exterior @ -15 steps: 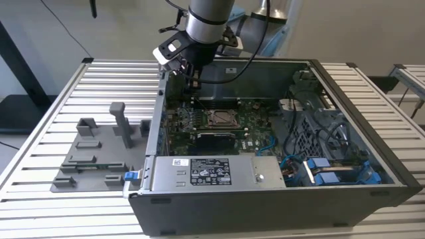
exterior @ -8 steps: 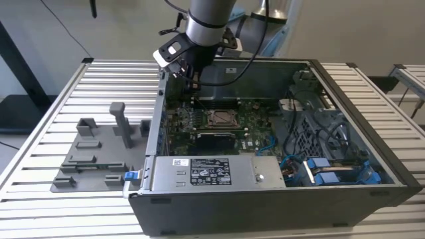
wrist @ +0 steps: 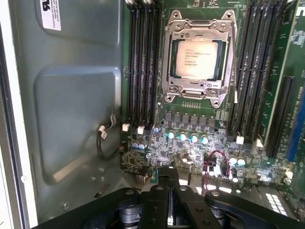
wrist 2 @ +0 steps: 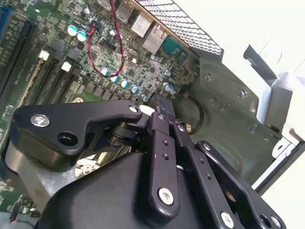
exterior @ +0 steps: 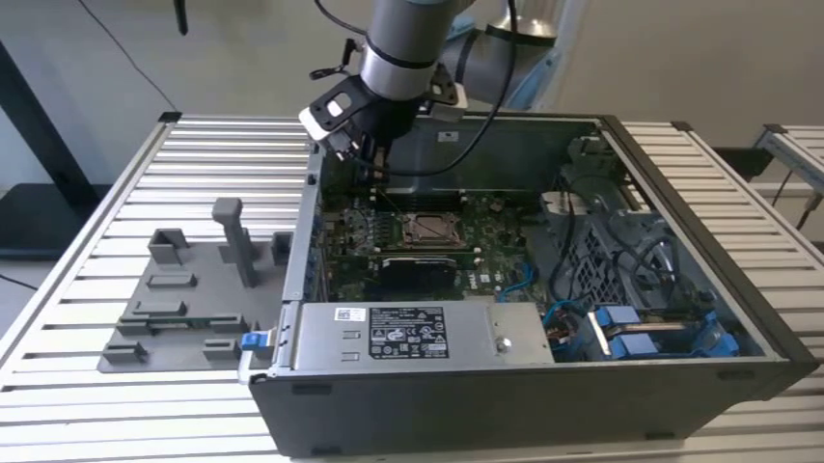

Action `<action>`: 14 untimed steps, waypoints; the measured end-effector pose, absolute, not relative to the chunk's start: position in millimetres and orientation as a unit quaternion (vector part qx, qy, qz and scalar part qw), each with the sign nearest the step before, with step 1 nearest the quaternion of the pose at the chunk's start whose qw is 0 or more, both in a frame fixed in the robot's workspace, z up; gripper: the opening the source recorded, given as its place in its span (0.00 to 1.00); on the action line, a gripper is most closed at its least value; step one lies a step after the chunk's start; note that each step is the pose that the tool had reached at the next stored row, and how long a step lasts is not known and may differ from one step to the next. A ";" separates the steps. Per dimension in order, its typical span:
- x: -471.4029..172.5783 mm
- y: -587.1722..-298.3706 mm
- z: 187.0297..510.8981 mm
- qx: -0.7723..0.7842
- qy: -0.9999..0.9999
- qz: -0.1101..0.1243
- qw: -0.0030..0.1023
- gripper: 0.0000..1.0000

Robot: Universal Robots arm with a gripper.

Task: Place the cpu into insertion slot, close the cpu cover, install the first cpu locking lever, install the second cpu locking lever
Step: 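Install the first cpu locking lever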

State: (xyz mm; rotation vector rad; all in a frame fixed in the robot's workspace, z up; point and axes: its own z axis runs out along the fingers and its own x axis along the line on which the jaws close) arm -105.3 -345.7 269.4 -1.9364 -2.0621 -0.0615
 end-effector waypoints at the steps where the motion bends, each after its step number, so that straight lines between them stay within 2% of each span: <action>1: -105.3 -344.5 268.1 -0.676 -0.720 -0.023 0.157 0.11; 14: -105.2 -339.9 252.5 -0.671 -0.719 -0.042 0.174 0.11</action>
